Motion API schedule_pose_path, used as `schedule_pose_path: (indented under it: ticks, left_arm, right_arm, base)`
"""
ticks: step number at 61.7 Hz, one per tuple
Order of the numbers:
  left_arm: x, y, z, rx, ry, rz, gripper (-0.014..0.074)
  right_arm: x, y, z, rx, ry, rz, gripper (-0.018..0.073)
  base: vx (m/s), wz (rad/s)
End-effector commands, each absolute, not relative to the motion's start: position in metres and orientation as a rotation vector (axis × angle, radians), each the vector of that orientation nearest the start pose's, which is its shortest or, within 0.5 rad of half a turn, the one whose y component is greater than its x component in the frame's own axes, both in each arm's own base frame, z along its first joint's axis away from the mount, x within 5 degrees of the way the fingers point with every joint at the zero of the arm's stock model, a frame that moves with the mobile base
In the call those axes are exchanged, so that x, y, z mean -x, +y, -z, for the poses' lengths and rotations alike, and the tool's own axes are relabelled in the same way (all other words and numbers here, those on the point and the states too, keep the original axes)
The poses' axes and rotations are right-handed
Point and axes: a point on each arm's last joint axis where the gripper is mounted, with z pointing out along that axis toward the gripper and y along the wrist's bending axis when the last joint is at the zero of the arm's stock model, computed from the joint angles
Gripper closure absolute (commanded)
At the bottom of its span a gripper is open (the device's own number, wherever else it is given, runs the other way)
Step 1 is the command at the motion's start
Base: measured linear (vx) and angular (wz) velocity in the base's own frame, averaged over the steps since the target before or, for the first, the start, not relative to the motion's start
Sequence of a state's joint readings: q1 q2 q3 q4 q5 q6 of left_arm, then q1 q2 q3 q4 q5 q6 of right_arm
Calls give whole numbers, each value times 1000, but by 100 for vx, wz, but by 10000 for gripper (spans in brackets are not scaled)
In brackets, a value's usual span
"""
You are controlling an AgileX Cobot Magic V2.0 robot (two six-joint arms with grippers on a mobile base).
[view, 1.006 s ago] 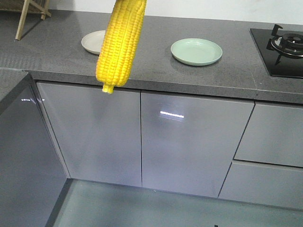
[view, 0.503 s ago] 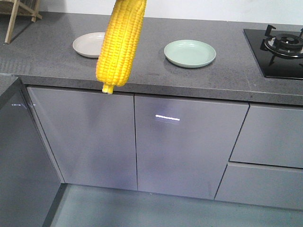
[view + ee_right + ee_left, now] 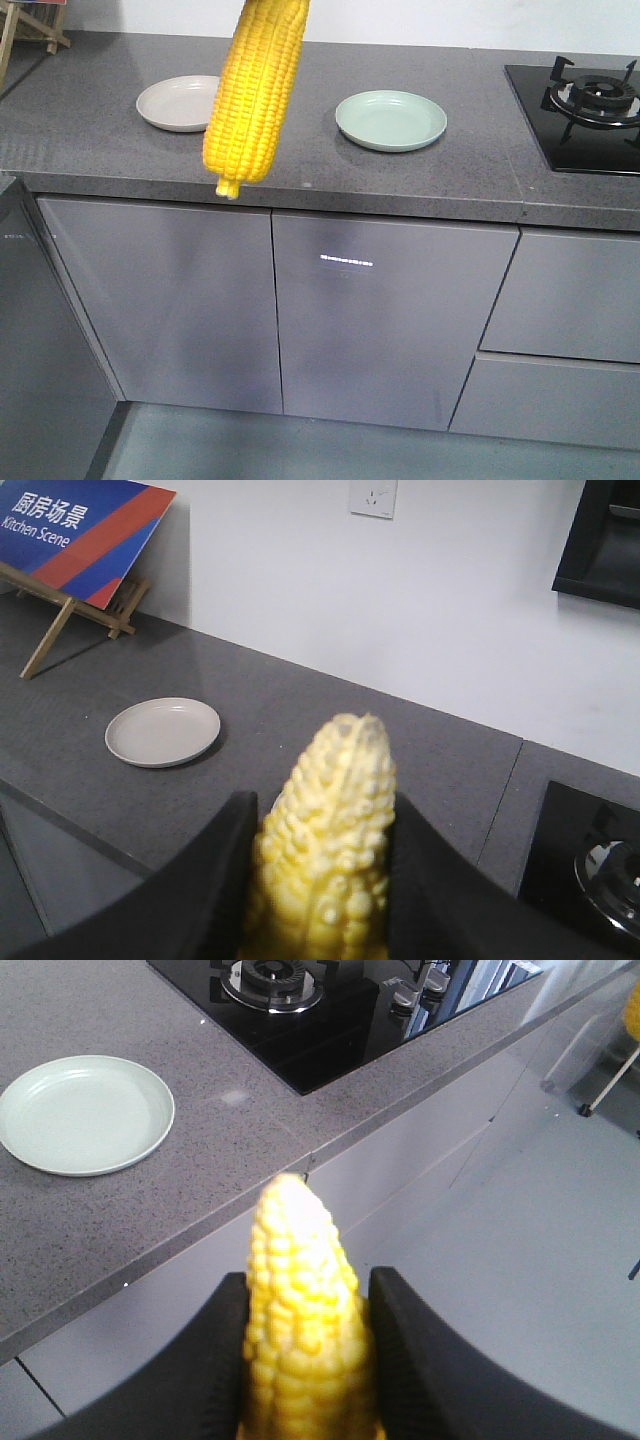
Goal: Distribute corn equally
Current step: 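Drive toward the counter with the empty beige and green plates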
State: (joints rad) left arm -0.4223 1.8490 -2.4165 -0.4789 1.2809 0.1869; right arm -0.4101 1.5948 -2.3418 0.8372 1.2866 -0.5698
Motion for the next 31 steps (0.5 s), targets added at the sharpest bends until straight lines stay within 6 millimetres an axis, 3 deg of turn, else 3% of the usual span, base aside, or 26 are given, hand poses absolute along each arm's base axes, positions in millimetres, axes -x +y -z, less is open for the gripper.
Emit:
schedule_pose_path:
  ticks: [1, 31]
  left_arm:
    - [-298, -182, -534, -741, 1944, 752, 603]
    - [-298, -182, -534, -741, 1944, 752, 603]
  right_arm:
    - [-247, -36, -596, 415, 1709, -276, 566]
    - [-247, -36, -596, 415, 1709, -276, 566]
  base:
    - [7, -1]
    - [8, 0]
